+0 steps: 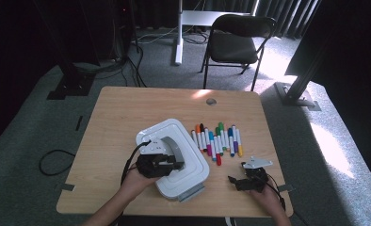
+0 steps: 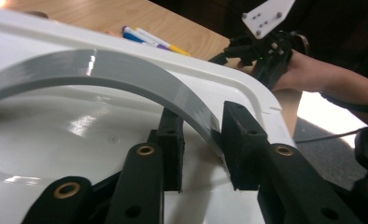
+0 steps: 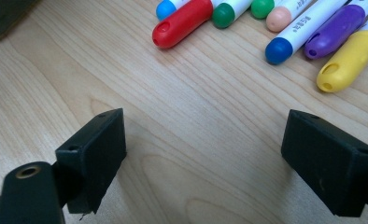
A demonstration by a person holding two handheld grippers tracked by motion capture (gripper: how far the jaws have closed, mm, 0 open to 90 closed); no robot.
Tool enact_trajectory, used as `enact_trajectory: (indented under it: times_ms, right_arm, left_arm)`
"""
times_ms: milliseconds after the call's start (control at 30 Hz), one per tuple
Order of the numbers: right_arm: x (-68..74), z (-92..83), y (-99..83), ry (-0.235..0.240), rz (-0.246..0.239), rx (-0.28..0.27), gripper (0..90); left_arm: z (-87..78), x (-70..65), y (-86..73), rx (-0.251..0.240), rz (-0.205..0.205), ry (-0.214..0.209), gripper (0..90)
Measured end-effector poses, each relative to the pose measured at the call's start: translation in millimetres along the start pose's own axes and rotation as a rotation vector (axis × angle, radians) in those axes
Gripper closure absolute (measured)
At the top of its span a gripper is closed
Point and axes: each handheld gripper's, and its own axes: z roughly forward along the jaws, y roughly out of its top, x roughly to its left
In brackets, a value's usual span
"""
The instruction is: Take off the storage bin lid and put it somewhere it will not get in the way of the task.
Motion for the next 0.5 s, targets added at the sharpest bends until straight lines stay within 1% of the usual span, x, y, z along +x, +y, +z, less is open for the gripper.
enact_trajectory:
  times_ms: [100, 133, 267, 400, 500]
  right_arm:
    - [0.2, -0.1, -0.1, -0.001, 0.002, 0.000, 13.6]
    - [0.3, -0.1, -0.1, -0.002, 0.002, 0.000, 13.6]
    - [0.3, -0.1, -0.1, -0.001, 0.003, 0.000, 13.7]
    - [0.3, -0.2, -0.1, -0.001, 0.003, 0.000, 13.6]
    - [0.4, -0.2, -0.1, -0.001, 0.004, 0.000, 13.7]
  left_arm:
    - [-1.5, -0.2, -0.1, -0.005, 0.001, -0.004, 72.0]
    - [-5.6, -1.6, -0.3, -0.016, 0.013, -0.011, 72.5]
    - [-13.9, -4.2, 0.3, -0.032, 0.038, -0.013, 73.0]
    - [-22.2, -6.5, 1.5, -0.047, 0.053, -0.014, 74.0]
    - [-26.5, -7.6, 2.5, -0.051, 0.055, -0.026, 75.7]
